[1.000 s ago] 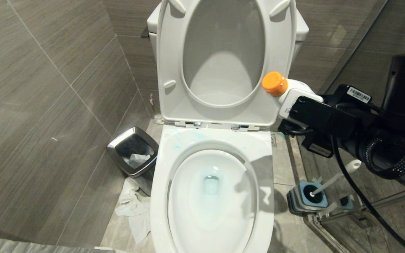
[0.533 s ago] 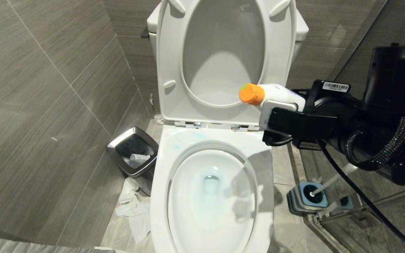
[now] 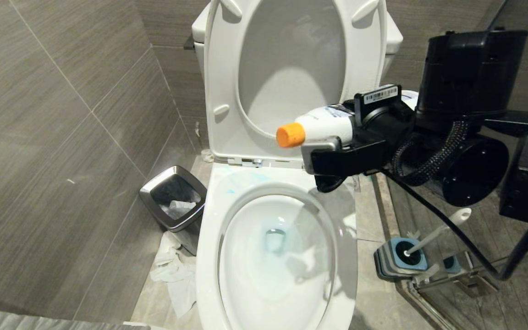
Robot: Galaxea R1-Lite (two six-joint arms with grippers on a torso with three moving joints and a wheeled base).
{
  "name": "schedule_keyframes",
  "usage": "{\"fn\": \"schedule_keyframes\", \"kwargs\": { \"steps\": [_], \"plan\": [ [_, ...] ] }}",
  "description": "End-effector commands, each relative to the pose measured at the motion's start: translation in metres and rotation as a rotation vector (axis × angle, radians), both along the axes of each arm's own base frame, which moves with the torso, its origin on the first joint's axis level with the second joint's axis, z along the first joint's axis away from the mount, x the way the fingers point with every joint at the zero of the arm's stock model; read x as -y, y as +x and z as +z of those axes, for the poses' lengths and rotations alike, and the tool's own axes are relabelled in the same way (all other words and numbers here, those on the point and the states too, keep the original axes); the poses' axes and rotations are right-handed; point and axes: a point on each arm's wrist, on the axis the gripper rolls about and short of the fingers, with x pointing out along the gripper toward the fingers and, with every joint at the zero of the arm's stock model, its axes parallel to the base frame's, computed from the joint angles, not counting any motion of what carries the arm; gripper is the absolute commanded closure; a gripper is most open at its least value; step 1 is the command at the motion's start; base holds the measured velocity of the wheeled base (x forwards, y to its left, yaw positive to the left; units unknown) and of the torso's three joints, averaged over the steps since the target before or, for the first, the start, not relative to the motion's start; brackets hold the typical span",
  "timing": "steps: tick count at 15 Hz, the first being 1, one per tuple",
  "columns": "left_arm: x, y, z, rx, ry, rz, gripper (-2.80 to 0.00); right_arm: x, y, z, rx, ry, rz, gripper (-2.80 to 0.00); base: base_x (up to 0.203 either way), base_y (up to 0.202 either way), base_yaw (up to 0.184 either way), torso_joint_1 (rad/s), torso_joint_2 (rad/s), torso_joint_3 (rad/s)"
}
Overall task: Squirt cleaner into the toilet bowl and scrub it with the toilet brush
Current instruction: Pour in the cleaning agent
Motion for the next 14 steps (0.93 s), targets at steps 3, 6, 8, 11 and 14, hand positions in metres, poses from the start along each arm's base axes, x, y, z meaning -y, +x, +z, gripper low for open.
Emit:
{"fn": "schedule_keyframes", "kwargs": {
  "steps": [3, 6, 8, 11, 14],
  "plan": [
    [0.0, 0.001, -0.002, -0.007, 0.0, 0.001, 0.0, -0.005, 0.004, 0.0, 0.03, -0.183, -0.017, 0.0, 0.0, 0.0, 0.0, 0.0, 0.0, 0.0],
    [0.0, 0.001, -0.002, -0.007, 0.0, 0.001, 0.0, -0.005, 0.002, 0.003, 0.049, -0.286, -0.035, 0.0, 0.0, 0.0, 0.0, 0.0, 0.0, 0.0],
    [0.0, 0.001, -0.002, -0.007, 0.0, 0.001, 0.0, -0.006, 0.0, 0.006, 0.067, -0.36, -0.027, 0.0, 0.0, 0.0, 0.0, 0.0, 0.0, 0.0],
    [0.0, 0.001, -0.002, -0.007, 0.0, 0.001, 0.0, -0.011, -0.005, 0.006, 0.081, -0.441, -0.001, 0.0, 0.0, 0.0, 0.0, 0.0, 0.0, 0.0],
    [0.0, 0.001, -0.002, -0.007, 0.0, 0.001, 0.0, -0.019, -0.014, 0.009, 0.112, -0.546, 0.031, 0.0, 0.0, 0.0, 0.0, 0.0, 0.0, 0.0]
  ]
}}
